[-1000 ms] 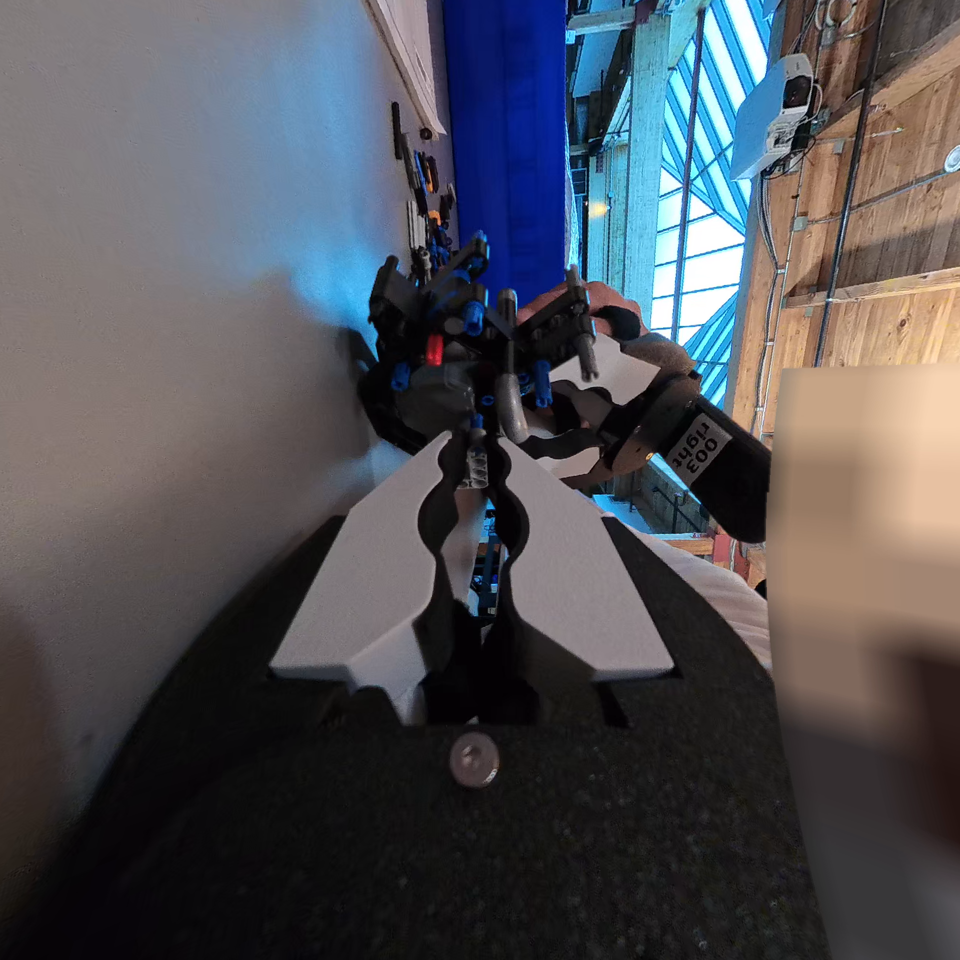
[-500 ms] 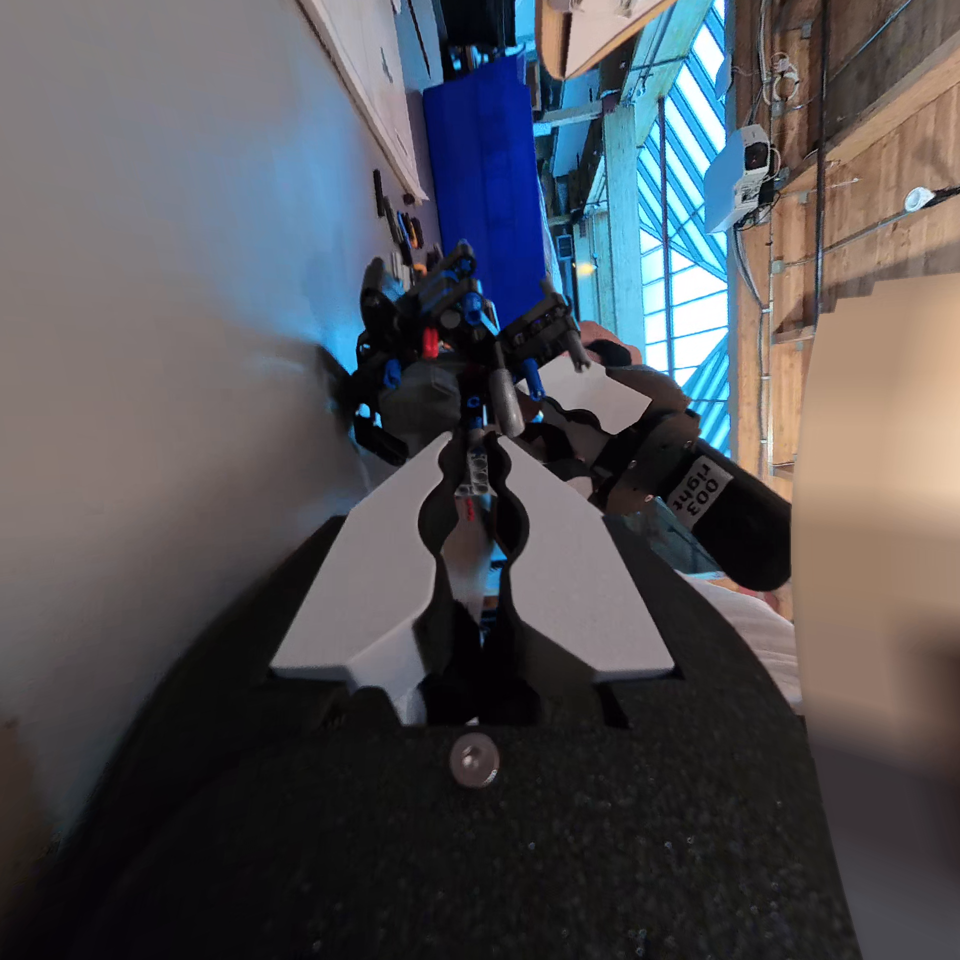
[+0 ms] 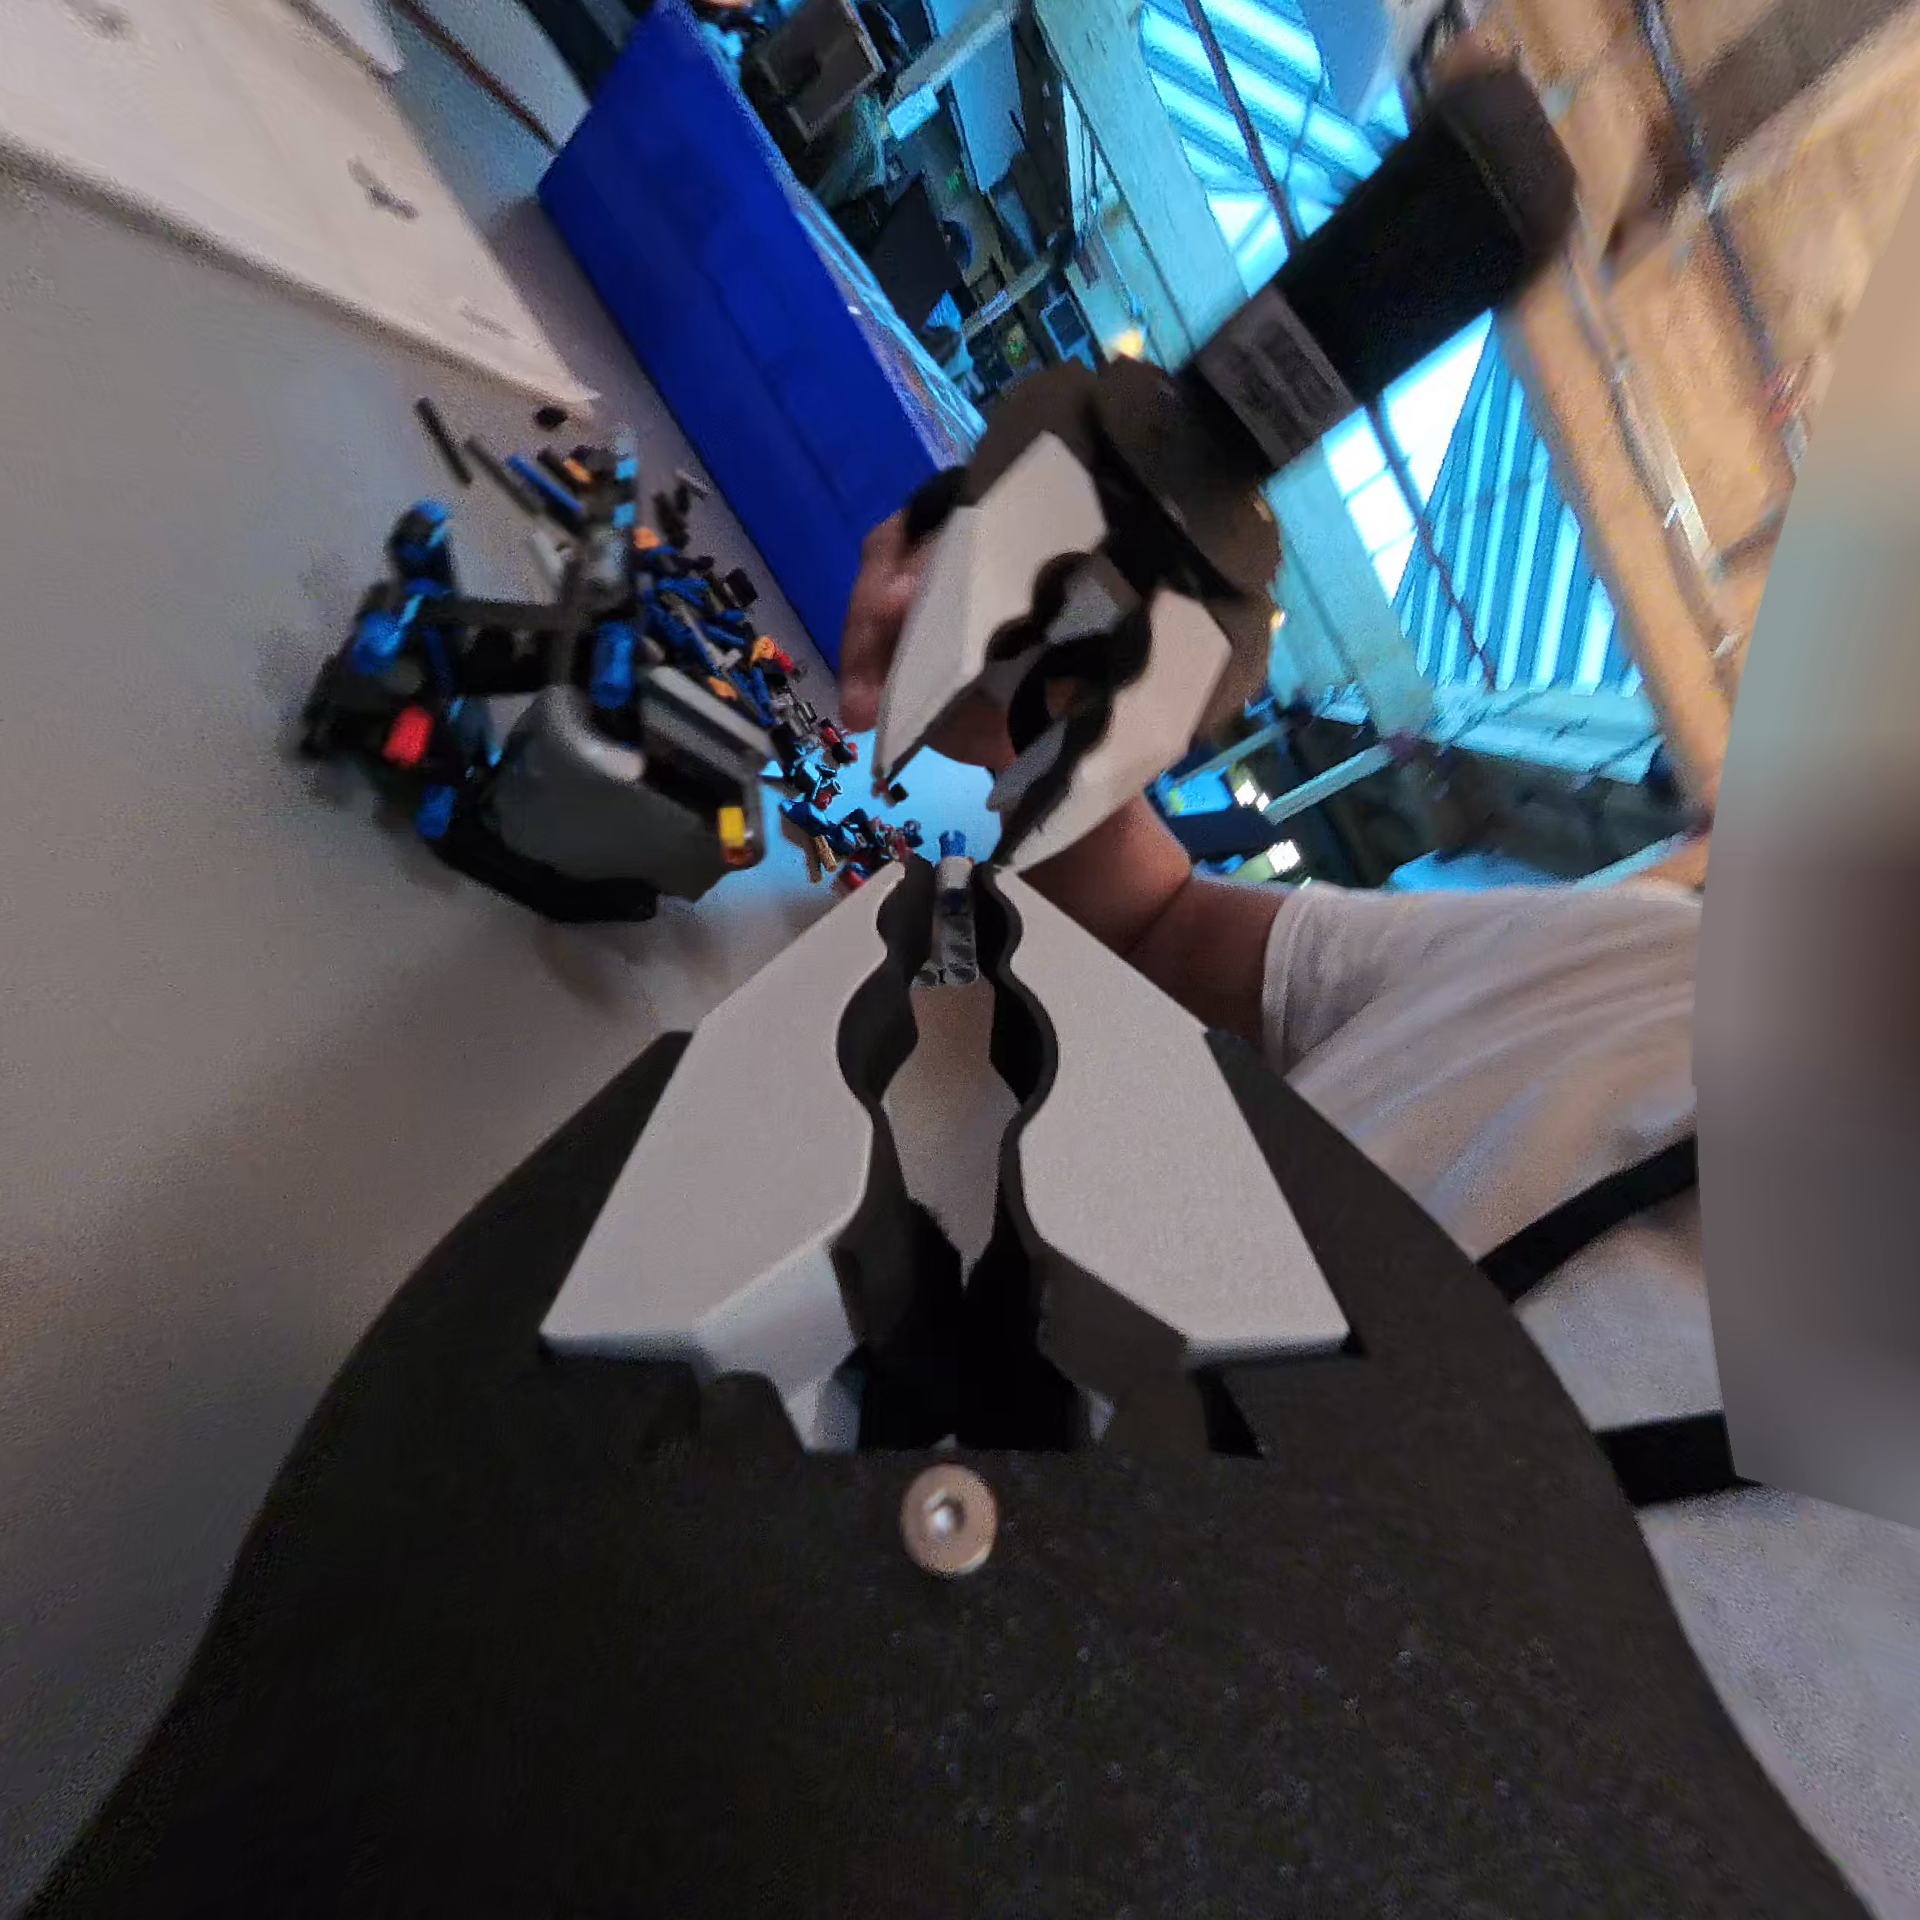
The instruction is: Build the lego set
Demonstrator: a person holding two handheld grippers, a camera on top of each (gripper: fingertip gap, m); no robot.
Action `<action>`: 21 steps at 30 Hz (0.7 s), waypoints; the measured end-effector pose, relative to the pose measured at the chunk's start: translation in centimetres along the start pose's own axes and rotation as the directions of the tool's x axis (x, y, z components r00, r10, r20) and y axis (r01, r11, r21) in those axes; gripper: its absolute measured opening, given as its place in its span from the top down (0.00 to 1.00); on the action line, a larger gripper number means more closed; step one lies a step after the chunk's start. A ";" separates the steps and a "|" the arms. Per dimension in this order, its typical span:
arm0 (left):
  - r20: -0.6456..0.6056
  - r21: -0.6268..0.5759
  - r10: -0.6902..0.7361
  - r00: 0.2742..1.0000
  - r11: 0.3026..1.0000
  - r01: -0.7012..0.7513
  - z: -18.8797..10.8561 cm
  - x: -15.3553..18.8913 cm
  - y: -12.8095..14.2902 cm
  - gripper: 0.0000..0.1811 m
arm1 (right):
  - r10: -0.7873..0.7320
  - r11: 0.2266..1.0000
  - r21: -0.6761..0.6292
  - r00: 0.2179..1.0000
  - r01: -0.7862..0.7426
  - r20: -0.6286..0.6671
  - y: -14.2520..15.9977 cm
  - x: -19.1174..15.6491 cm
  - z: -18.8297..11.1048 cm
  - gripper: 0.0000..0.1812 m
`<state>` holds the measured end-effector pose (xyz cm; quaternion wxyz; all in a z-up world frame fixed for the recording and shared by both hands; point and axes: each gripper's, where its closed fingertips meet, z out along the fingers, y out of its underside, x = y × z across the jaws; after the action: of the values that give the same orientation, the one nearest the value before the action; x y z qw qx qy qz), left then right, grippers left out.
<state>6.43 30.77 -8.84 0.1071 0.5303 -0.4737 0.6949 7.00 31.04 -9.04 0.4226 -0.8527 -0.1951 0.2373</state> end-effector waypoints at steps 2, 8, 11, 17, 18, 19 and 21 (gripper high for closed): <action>-0.002 -0.009 0.115 0.993 0.993 -0.115 -0.1 1.1 -0.1 0.97 | 0.107 0.990 0.068 0.979 -0.120 0.171 -0.9 -1.2 -0.3 0.93; 0.035 -0.021 0.234 0.972 0.972 -0.234 -0.5 1.9 -0.1 0.97 | 0.159 0.971 0.119 0.933 -0.207 0.323 -1.7 -2.4 -0.3 0.94; 0.037 -0.010 0.247 0.968 0.969 -0.246 -0.6 2.1 -0.1 0.97 | 0.162 0.969 0.123 0.927 -0.214 0.337 -1.8 -2.5 -0.3 0.94; 0.046 -0.014 0.284 0.958 0.959 -0.283 -0.3 2.5 0.2 0.97 | 0.151 0.972 0.123 0.931 -0.202 0.333 -1.7 -2.8 0.1 0.95; 0.042 -0.015 0.286 0.957 0.958 -0.286 -0.3 2.6 0.3 0.97 | 0.153 0.971 0.127 0.932 -0.204 0.328 -1.8 -2.7 0.1 0.98; 0.046 -0.019 0.289 0.956 0.957 -0.289 -0.2 2.5 0.3 0.97 | 0.150 0.971 0.128 0.934 -0.200 0.324 -1.8 -2.7 0.1 0.98; 0.047 -0.014 0.297 0.954 0.955 -0.297 -0.3 2.7 0.3 0.97 | 0.153 0.967 0.142 0.928 -0.212 0.340 -2.0 -2.8 0.0 0.98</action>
<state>4.96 29.90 -6.73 -0.0083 0.4692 -0.5528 0.6886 4.44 30.71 -6.77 0.4343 -0.7754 -0.1599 0.4296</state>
